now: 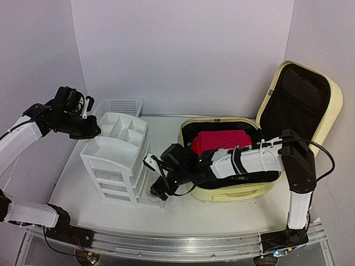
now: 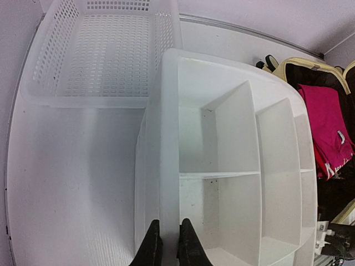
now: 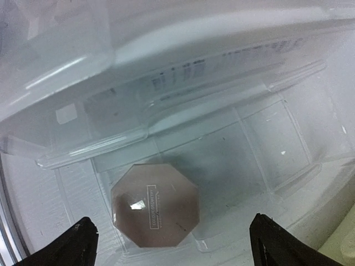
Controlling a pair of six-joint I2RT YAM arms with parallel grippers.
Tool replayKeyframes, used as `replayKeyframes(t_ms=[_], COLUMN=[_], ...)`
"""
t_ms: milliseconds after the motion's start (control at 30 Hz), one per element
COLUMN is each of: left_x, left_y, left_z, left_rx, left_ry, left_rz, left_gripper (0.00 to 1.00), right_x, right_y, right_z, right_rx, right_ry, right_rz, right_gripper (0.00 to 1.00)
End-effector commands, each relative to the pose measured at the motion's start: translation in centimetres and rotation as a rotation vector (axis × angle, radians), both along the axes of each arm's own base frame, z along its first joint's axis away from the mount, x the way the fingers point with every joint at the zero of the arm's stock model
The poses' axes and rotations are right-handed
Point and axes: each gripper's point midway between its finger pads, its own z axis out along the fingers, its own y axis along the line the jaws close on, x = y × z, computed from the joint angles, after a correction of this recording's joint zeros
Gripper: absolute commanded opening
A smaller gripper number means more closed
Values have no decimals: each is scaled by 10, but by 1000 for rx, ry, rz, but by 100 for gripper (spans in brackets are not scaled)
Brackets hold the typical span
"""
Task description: Open, take out, and arrange the luggage
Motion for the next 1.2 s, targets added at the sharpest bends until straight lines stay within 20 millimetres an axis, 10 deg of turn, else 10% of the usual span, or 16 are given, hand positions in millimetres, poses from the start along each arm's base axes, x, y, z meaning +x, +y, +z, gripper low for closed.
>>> replayKeyframes(t_ms=[0, 200, 433, 1167], left_x=[-18, -17, -14, -16], left_y=[17, 16, 13, 14], left_z=[-43, -42, -45, -44], left_rx=[127, 129, 125, 127], left_ry=[144, 144, 158, 150], left_rz=[-5, -9, -20, -19], left_gripper=[0, 0, 0, 0], right_x=[15, 19, 16, 38], right_y=[-21, -81, -85, -53], right_z=[65, 51, 31, -11], right_rx=[67, -141, -269, -382], right_ry=[-53, 34, 17, -21], right_rz=[-178, -472, -381, -126], right_gripper=[92, 66, 44, 58])
